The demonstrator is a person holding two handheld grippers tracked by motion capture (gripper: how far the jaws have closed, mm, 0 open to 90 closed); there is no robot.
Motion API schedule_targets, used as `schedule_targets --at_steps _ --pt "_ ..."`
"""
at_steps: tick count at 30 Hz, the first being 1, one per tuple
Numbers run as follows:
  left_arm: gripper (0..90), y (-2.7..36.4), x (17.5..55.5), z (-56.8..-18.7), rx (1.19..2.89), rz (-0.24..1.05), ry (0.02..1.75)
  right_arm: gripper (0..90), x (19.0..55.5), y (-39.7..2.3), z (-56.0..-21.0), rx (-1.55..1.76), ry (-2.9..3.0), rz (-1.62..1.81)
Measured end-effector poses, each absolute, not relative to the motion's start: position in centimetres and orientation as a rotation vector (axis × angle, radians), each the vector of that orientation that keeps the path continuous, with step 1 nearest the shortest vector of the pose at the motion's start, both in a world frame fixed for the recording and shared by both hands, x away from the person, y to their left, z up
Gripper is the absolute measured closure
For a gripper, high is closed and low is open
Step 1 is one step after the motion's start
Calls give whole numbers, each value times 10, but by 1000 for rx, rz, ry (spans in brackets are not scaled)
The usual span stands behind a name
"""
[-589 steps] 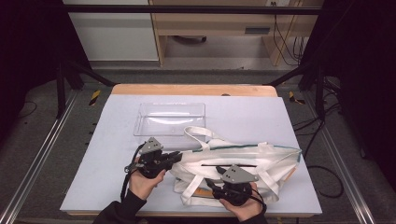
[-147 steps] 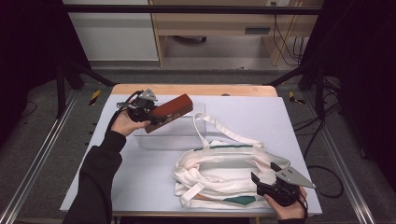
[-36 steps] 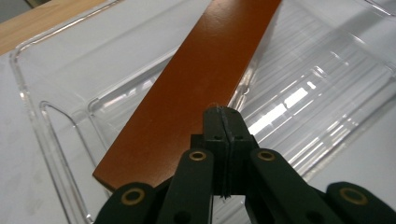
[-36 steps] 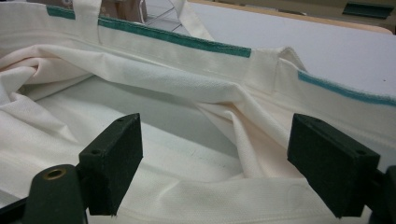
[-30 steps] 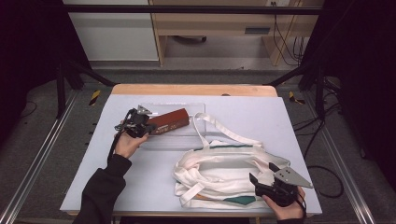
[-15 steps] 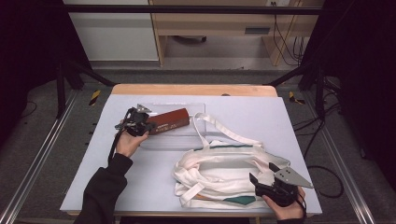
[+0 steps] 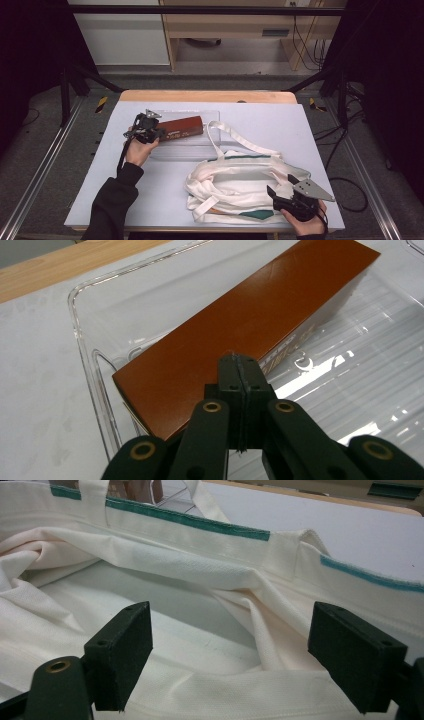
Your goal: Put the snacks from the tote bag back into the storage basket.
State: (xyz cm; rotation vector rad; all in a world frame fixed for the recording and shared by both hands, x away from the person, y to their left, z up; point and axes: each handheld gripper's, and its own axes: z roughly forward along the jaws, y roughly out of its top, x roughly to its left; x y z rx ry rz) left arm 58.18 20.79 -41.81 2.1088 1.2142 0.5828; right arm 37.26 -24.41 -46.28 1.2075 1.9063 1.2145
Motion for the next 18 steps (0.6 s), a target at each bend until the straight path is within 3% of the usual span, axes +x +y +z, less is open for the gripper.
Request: schedule_targets --at_steps 18 --pt "885 212 593 -427 2022 612 1283 184 373 -244 -463 1205 1906 1211"
